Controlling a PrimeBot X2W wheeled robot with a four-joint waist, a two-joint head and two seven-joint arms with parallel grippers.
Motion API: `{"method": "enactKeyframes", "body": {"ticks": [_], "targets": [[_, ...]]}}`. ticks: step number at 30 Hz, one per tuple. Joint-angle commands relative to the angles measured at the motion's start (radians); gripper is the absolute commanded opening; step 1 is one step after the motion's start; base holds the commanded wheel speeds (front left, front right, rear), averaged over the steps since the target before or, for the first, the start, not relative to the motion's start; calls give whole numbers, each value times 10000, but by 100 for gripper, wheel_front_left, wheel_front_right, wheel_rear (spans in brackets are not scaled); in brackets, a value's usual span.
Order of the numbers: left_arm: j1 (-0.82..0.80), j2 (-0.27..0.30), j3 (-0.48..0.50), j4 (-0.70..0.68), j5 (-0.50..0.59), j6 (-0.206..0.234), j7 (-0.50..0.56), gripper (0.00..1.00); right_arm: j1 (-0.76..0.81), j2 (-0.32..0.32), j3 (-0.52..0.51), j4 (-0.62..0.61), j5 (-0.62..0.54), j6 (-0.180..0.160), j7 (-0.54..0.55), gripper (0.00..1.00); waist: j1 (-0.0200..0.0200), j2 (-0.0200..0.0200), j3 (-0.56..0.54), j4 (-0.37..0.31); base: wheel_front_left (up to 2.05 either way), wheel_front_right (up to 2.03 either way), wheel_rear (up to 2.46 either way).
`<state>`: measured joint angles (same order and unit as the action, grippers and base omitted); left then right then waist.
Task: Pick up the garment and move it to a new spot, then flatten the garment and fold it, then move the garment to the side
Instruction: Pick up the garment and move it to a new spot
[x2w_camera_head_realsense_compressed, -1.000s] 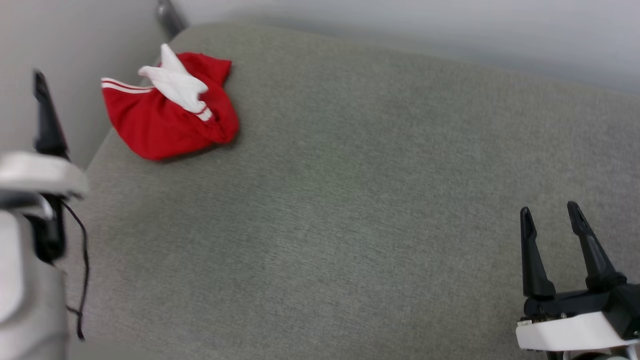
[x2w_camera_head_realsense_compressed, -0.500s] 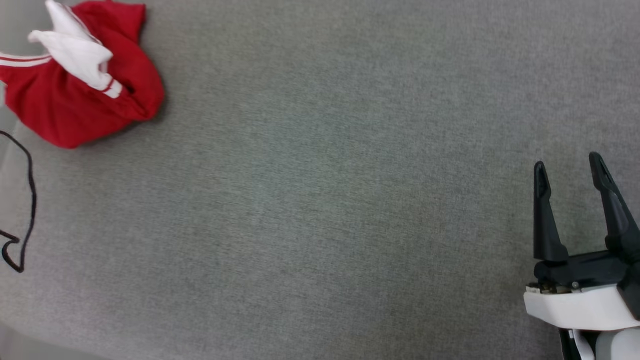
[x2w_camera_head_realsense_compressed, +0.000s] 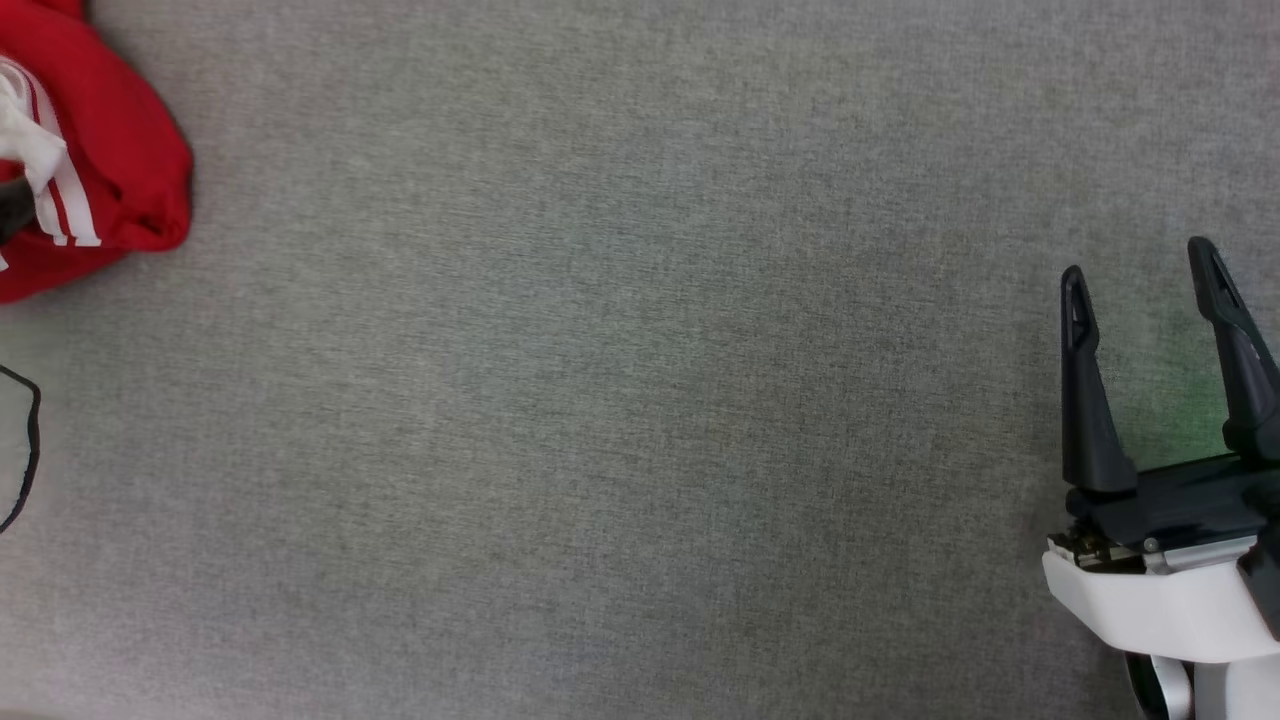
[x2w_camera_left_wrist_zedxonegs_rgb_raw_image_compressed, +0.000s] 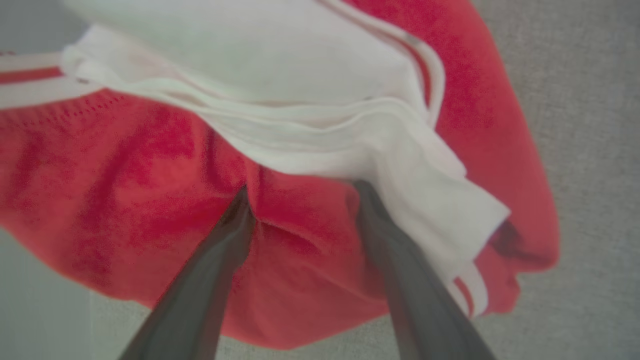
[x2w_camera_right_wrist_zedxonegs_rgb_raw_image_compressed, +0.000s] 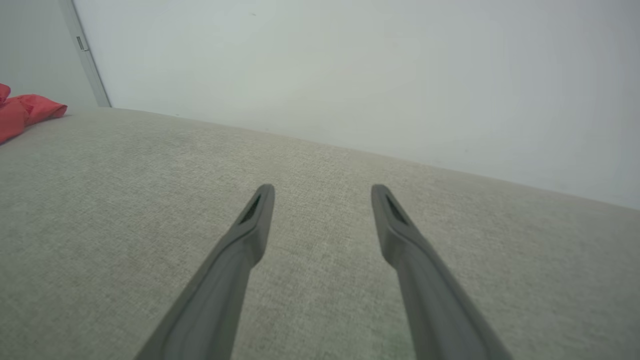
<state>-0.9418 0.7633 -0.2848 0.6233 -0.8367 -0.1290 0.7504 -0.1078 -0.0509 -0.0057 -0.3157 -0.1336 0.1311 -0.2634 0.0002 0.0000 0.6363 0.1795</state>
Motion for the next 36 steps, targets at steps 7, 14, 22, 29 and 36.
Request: {"method": "enactKeyframes", "body": {"ticks": [7,14,22,29,36], "targets": [[168,-187,-998,755,-661,7,486,100,-238,13,44,-67,-80,-7,-21,100,-2,0,411,-270,0,0,0],[-126,373,-1760,663,-783,17,139,0,-82,15,57,226,85,-7,-22,100,-2,0,-102,-330,0,0,0],[-814,1275,-2515,-189,-583,17,-424,0,336,13,179,760,558,-7,-22,100,-2,0,-1500,-342,0,0,0],[-1500,1748,-3396,-1597,-295,17,-385,0,590,15,271,1239,1013,-7,-22,100,-2,0,-2722,-528,0,0,0],[-2322,1410,-4277,-2941,-57,17,-197,0,929,16,374,1603,1385,-7,-21,100,-2,0,-3734,-1174,0,0,0]]}}
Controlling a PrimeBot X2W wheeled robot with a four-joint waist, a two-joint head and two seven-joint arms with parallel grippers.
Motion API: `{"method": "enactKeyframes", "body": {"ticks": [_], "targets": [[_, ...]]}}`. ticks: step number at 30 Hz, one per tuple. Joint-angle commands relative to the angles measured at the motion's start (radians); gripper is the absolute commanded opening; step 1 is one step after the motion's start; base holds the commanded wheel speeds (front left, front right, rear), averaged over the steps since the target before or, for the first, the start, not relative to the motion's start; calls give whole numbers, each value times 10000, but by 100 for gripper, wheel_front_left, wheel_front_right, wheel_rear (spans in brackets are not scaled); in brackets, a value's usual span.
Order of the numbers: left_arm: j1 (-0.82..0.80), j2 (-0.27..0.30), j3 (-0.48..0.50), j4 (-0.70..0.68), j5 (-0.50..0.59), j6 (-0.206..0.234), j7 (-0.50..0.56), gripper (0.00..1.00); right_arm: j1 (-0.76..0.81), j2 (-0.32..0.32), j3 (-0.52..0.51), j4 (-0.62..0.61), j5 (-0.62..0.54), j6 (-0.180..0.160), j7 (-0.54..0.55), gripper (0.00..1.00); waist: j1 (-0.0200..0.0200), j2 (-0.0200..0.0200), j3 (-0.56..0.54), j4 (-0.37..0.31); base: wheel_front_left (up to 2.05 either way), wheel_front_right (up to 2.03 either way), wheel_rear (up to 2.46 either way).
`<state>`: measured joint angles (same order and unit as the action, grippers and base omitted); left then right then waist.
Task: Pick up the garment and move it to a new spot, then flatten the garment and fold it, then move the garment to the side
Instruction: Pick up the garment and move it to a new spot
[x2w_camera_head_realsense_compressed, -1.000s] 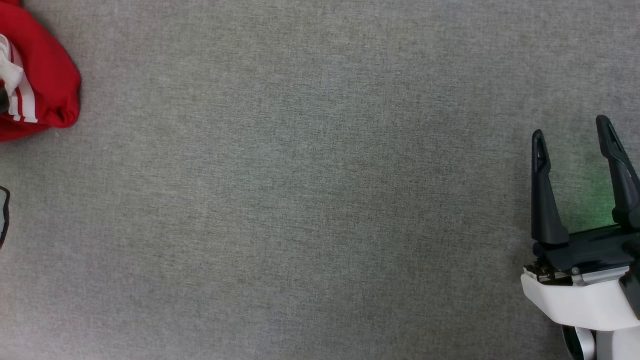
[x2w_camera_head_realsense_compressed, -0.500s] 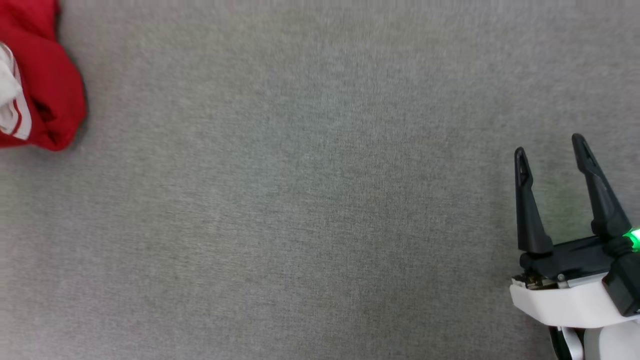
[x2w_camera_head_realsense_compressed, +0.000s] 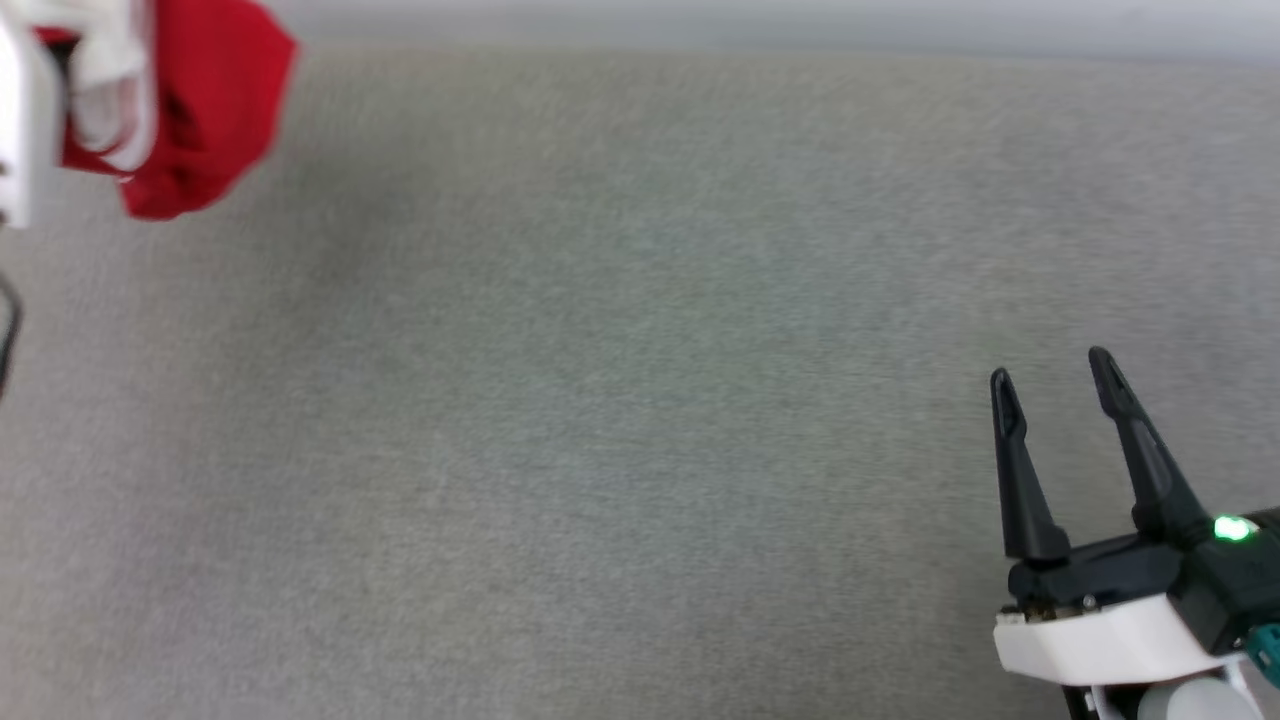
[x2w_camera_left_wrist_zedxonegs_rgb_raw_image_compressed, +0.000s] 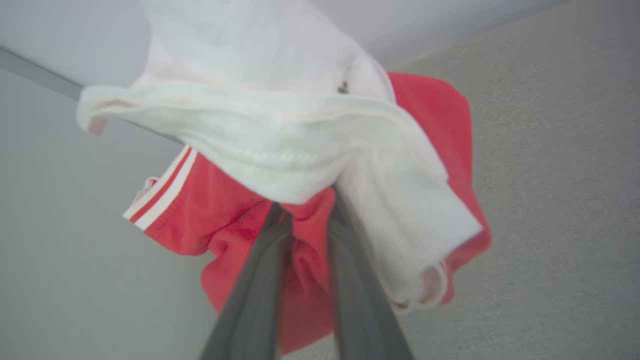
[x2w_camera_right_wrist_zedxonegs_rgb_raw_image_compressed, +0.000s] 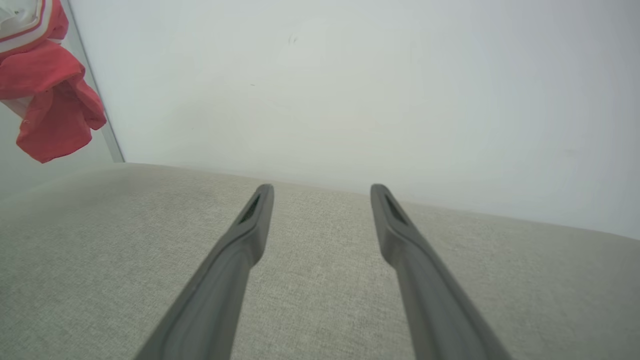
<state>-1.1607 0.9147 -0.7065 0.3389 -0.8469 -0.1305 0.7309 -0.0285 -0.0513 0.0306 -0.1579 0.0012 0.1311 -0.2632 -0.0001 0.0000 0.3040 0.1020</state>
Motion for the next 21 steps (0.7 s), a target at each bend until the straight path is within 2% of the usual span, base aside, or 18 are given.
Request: {"method": "enactKeyframes", "body": {"ticks": [1,11,21], "targets": [[-230,-183,-221,-317,64,32,13,0,191,19,4,64,83,-7,-23,100,1,0,-520,-508,0,0,0],[-827,-1328,-1602,-1870,204,32,-41,0,573,23,-80,225,286,-7,-23,100,1,0,-1035,-1724,0,0,0],[179,-2929,-3321,-2423,31,32,-511,0,459,22,-49,300,438,-7,-23,100,1,0,-637,-2477,0,0,0]]}}
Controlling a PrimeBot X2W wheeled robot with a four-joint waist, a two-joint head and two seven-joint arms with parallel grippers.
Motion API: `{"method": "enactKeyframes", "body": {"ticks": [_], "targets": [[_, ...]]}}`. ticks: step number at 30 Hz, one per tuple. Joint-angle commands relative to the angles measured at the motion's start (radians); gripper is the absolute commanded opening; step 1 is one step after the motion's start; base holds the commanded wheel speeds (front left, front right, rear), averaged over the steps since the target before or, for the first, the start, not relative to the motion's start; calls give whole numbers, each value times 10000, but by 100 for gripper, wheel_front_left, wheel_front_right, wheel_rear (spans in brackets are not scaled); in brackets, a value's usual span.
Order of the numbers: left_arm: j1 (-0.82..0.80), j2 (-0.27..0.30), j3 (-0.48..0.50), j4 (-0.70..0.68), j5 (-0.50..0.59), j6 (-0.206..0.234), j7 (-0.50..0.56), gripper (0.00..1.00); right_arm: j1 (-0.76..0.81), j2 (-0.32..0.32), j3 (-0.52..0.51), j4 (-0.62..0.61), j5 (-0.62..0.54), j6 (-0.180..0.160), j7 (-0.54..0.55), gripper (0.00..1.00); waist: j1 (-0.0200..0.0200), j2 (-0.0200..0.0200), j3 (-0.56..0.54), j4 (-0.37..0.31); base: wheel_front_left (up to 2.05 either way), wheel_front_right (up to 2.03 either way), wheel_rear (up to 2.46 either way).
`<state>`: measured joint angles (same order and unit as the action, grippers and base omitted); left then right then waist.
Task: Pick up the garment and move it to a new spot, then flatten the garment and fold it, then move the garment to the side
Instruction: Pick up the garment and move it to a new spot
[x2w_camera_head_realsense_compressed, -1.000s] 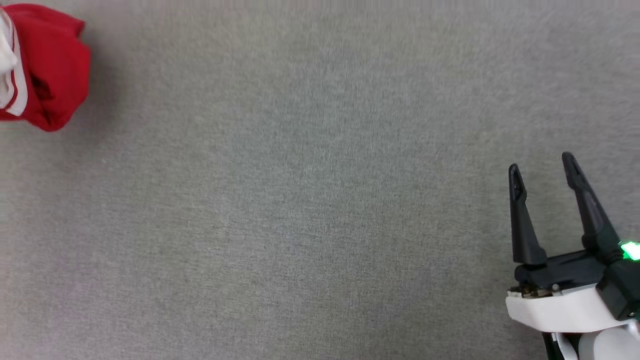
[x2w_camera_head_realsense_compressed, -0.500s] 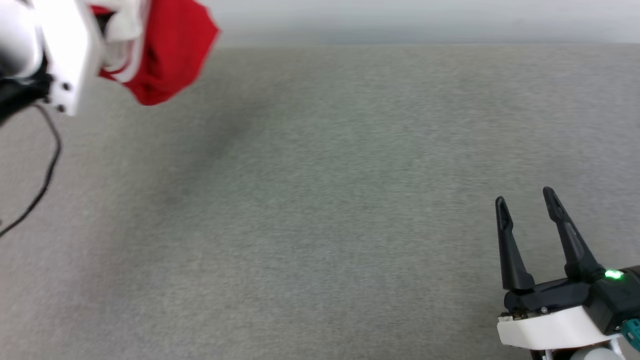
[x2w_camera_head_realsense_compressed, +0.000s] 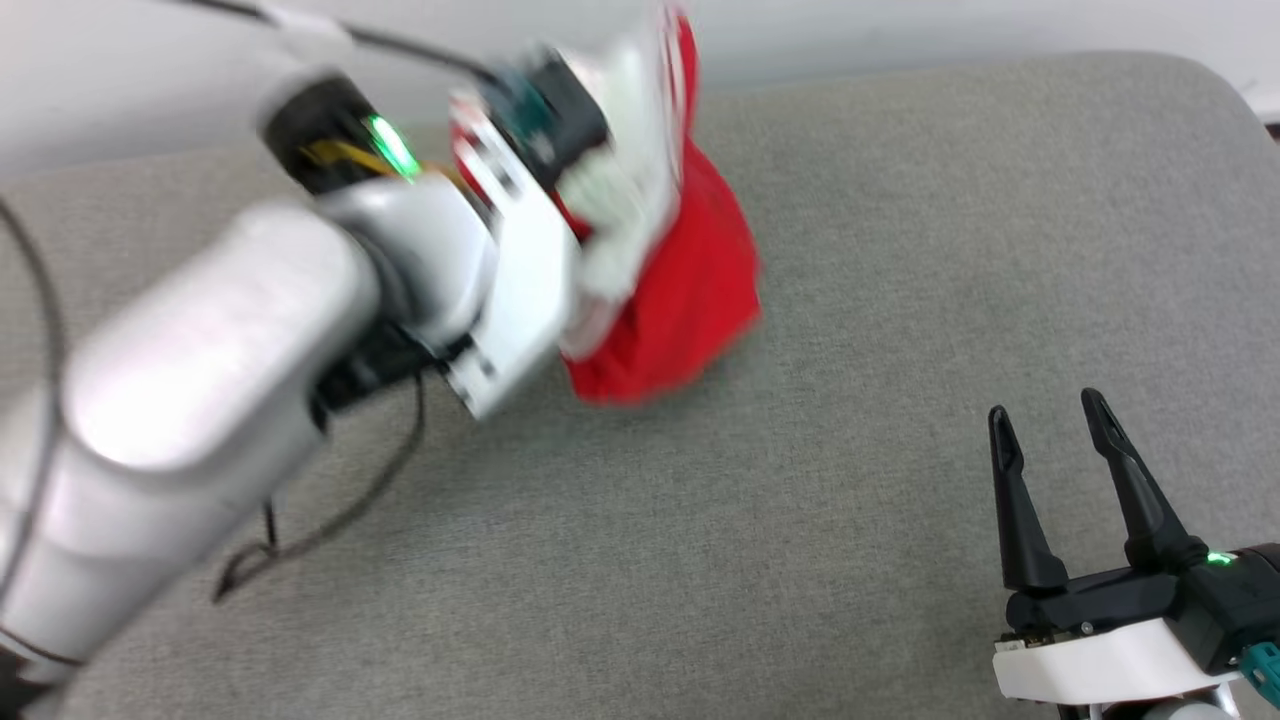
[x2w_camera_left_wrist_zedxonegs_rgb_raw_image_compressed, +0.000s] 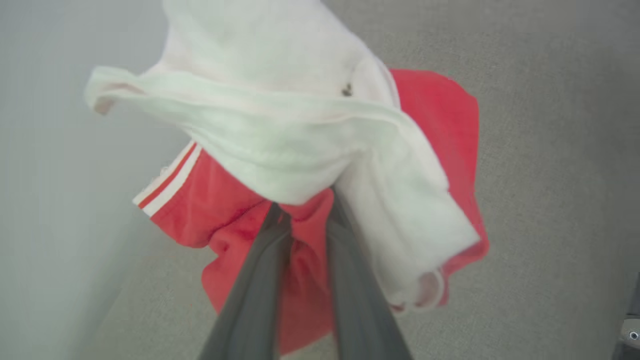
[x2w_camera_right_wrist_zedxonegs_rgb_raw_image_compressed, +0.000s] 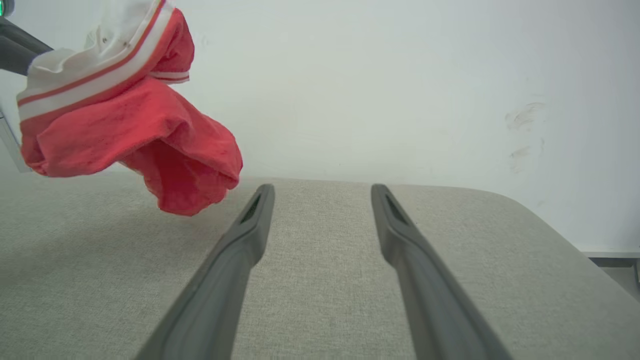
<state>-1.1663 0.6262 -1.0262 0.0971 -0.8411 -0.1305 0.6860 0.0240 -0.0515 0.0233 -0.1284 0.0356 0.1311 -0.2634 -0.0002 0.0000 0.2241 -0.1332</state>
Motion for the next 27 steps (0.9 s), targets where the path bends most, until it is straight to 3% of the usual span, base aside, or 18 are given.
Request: {"method": "enactKeyframes", "body": {"ticks": [1,7,19,20,21,27], "targets": [[384,-182,-315,18,-60,32,-140,0,-126,22,44,6,112,-7,-21,100,2,0,247,-182,0,0,0],[1140,-635,-1922,323,-205,32,-478,0,-401,22,21,9,167,-7,-21,100,2,0,822,-389,0,0,0],[2233,-1181,-2636,1106,364,12,-768,0,-592,22,-79,143,195,-7,-21,100,2,0,1233,-254,0,0,0],[2172,-1194,-2618,1139,461,13,-992,43,-547,22,-61,180,184,-7,-21,100,2,0,1147,-212,0,0,0],[2108,-1226,-2591,1183,574,16,-1333,100,-493,22,-49,220,175,-7,-21,100,2,0,1030,-163,0,0,0],[2277,-1551,-2202,1188,1124,253,-3786,100,-96,22,-118,401,154,-7,-21,100,2,0,48,175,0,0,0]]}}
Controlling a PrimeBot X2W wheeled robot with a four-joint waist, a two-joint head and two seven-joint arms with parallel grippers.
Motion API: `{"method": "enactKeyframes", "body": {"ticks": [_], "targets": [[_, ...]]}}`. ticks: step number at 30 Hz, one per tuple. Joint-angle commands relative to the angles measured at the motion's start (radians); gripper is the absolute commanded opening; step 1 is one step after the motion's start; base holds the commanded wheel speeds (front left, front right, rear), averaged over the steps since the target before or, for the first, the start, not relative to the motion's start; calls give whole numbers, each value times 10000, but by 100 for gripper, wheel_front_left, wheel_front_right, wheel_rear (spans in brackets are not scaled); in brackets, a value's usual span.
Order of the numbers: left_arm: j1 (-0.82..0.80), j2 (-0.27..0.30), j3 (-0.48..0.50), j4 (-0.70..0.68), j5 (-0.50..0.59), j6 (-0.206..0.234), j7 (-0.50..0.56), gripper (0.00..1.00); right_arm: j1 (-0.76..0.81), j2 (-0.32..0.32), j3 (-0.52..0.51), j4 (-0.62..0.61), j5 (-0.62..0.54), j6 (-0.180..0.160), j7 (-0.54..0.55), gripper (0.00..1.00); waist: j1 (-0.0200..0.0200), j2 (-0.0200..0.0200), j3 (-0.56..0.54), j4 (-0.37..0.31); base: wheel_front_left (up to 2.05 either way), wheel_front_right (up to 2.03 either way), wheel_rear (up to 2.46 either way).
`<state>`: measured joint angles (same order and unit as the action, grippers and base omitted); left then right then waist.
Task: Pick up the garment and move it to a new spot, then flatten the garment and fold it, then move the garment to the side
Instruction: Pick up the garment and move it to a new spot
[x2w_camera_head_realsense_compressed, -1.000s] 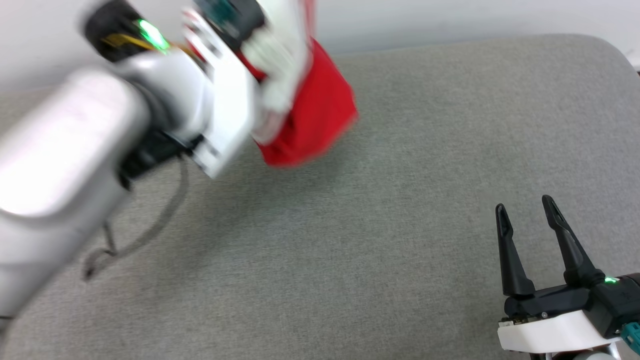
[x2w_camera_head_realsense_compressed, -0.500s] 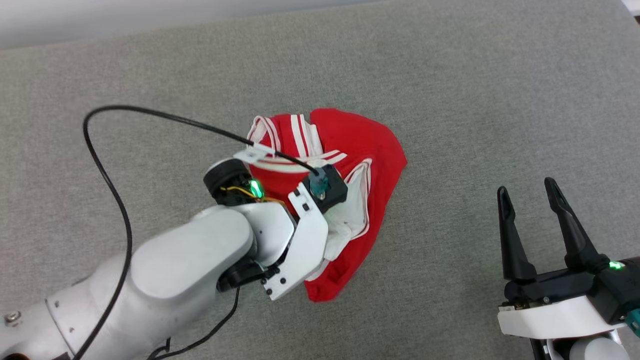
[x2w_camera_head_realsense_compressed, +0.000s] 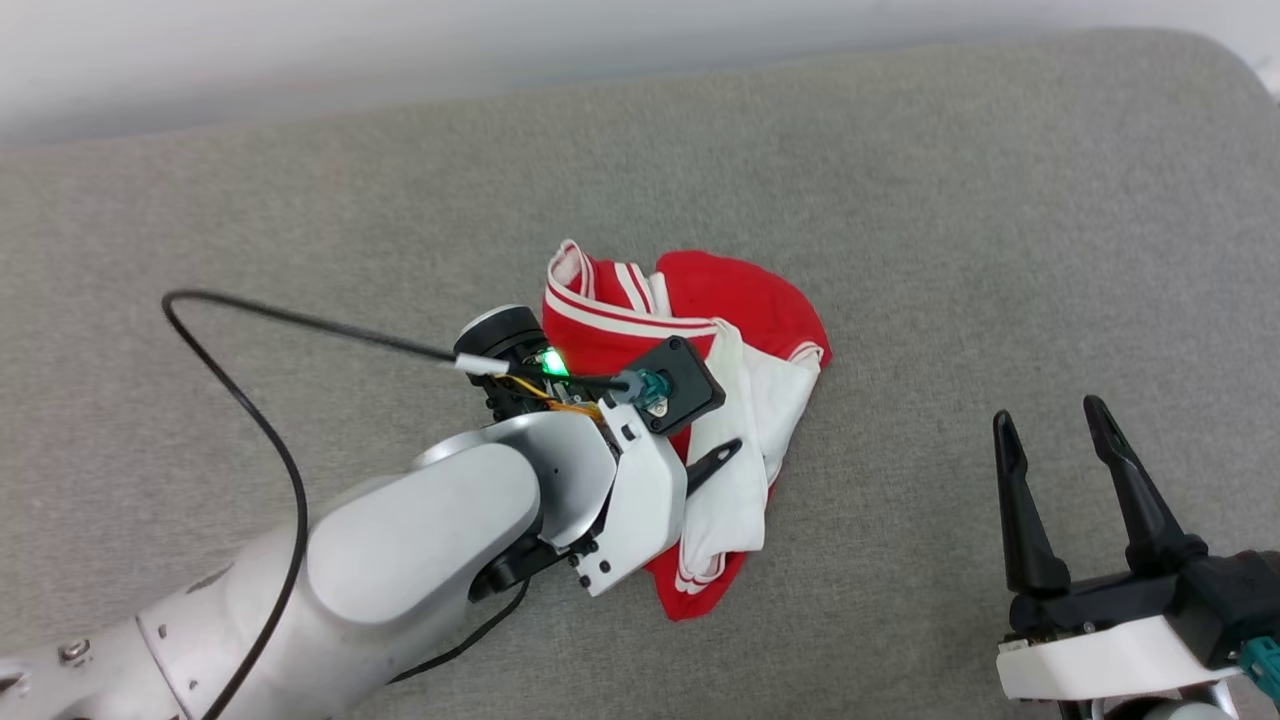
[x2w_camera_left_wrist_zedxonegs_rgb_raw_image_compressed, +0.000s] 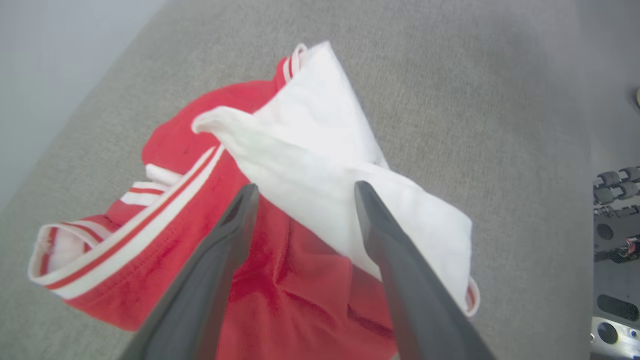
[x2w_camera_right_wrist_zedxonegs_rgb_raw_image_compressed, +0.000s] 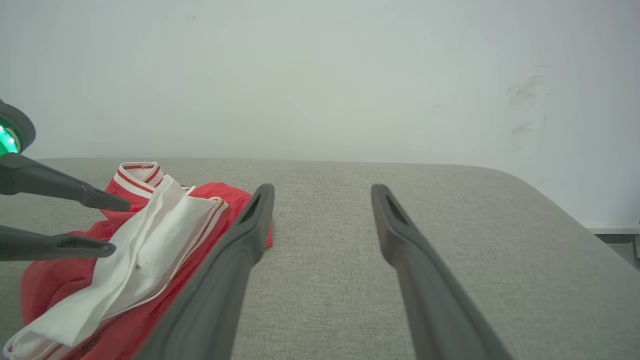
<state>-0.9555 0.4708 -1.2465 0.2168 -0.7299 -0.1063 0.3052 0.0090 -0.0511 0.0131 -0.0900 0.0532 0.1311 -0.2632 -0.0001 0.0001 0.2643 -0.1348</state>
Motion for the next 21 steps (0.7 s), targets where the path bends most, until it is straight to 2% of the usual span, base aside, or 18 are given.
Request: {"method": "enactKeyframes", "body": {"ticks": [1,6,15,21], "targets": [[247,14,104,-30,160,220,-372,100,127,19,-25,27,-30,-7,-24,100,1,-1,-500,242,0,0,0],[830,-109,513,-114,653,1284,-2050,100,476,17,-180,126,-84,-7,-23,100,1,-1,-1186,586,0,0,0],[2512,140,1854,-18,713,3649,-4990,100,910,19,-425,110,-6,-7,-23,100,1,-1,-1719,1055,0,0,0],[3734,287,3182,-379,916,5219,-5689,100,1034,17,-640,208,263,-7,-23,100,1,-1,-1883,1265,0,0,0]]}}
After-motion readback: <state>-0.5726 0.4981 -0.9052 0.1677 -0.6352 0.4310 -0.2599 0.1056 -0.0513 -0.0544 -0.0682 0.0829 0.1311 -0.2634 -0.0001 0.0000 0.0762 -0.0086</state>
